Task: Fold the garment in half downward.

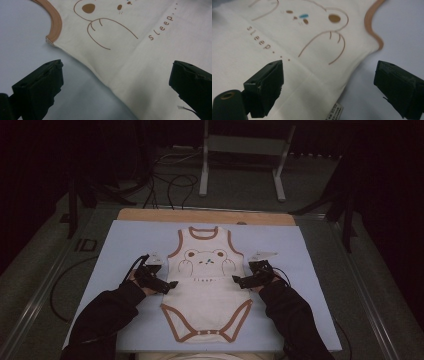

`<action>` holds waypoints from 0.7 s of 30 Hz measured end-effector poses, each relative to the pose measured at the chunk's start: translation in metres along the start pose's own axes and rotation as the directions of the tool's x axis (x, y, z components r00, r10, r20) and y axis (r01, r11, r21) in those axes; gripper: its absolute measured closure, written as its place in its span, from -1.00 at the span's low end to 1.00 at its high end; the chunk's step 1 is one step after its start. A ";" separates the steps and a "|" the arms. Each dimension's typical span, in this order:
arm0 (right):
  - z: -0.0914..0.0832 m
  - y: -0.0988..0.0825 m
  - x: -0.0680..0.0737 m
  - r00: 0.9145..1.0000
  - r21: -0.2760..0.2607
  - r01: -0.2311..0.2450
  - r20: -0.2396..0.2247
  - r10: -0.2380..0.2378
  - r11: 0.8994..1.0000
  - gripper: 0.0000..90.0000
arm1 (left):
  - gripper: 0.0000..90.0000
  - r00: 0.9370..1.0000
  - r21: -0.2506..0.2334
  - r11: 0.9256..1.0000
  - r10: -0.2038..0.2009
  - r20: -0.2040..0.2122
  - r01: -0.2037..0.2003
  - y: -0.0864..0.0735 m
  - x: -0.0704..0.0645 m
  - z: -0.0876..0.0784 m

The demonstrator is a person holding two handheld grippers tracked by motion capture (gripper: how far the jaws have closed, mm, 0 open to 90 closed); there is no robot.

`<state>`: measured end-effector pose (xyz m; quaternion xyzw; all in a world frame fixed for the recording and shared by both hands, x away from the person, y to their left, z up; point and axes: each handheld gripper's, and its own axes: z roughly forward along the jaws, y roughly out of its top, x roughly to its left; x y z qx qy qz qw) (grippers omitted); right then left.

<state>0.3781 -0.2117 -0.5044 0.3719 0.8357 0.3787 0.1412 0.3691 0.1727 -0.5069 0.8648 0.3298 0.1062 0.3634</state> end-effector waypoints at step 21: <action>0.015 -0.004 -0.006 0.999 0.103 0.009 0.037 -0.013 0.995 0.34 | -0.11 1.000 0.060 0.998 0.003 -0.023 -0.002 -0.003 0.004 0.013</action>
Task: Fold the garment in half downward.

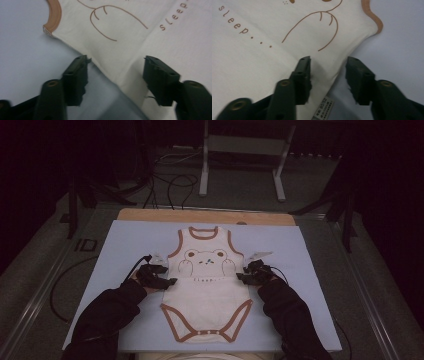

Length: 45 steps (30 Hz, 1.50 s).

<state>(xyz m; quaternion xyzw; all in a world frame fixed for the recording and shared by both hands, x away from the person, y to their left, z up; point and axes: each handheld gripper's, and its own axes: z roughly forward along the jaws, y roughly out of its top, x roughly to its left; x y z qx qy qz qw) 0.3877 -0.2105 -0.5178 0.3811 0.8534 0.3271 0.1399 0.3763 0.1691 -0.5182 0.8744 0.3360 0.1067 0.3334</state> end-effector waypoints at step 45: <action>-0.020 0.005 0.014 0.997 -0.017 0.057 -0.043 -0.057 0.998 0.97 | 1.00 1.000 0.005 1.000 0.027 0.000 -0.027 0.015 -0.015 -0.014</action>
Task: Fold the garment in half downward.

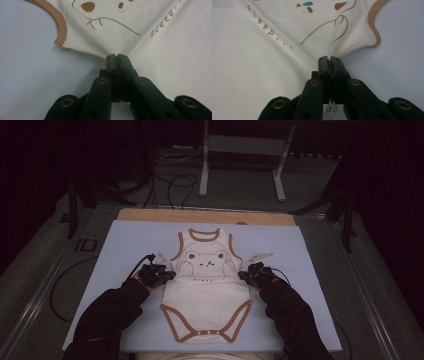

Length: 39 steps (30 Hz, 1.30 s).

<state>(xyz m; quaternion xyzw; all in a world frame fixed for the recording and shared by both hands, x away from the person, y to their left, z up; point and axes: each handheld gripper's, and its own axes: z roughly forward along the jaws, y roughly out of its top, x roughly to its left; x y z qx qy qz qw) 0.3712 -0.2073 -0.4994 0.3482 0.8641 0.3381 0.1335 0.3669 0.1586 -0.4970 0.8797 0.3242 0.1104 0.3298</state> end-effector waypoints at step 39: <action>-0.065 -0.014 0.040 0.995 -0.065 0.084 -0.045 -0.087 0.994 0.97 | 1.00 0.990 -0.015 0.991 0.137 0.044 -0.136 -0.004 -0.045 -0.061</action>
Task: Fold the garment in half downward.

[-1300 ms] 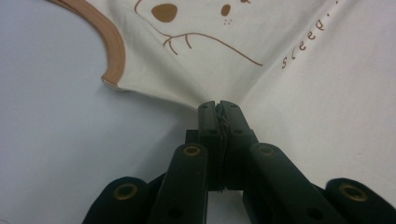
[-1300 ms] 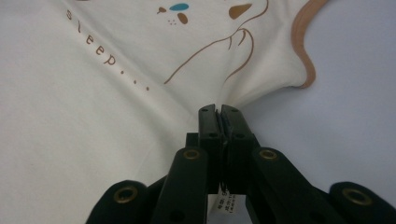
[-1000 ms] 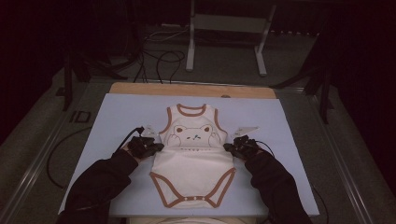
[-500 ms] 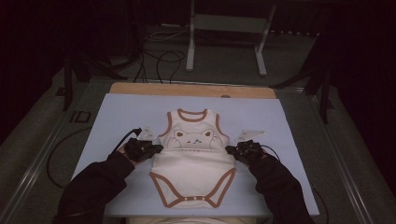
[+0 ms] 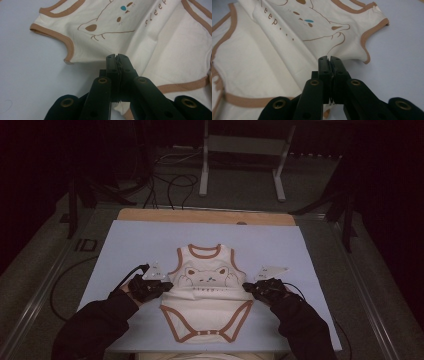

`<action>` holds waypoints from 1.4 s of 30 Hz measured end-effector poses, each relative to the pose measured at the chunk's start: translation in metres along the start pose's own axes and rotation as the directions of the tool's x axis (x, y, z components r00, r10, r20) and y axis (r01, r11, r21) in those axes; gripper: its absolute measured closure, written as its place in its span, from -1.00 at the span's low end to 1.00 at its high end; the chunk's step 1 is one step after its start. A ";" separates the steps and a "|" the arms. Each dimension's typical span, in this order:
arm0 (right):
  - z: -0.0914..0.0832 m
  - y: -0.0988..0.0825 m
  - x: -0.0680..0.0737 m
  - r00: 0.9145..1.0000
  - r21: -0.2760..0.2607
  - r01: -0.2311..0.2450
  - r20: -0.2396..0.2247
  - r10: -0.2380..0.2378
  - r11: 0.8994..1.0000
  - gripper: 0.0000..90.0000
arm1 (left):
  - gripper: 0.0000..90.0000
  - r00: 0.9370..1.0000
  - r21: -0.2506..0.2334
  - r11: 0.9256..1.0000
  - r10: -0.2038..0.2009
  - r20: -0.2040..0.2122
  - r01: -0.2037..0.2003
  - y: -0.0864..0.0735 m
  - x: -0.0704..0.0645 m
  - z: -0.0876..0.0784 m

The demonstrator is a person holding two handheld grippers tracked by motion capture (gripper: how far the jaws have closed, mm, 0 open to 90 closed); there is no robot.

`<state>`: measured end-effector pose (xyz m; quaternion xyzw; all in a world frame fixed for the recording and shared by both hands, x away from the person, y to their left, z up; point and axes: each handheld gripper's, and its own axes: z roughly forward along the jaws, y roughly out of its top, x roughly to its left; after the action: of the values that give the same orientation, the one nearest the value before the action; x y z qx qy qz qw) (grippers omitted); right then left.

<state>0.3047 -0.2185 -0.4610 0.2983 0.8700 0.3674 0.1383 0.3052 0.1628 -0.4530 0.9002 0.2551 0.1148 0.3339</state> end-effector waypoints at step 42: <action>-0.008 -0.050 0.032 0.995 0.049 -0.010 -0.102 0.015 0.999 0.96 | 0.99 0.993 0.014 1.000 -0.005 0.114 0.004 -0.046 -0.056 -0.002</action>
<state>0.2550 -0.2309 -0.4923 0.2878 0.8826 0.3621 0.0838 0.2398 0.1639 -0.4836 0.9070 0.2384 0.0605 0.3419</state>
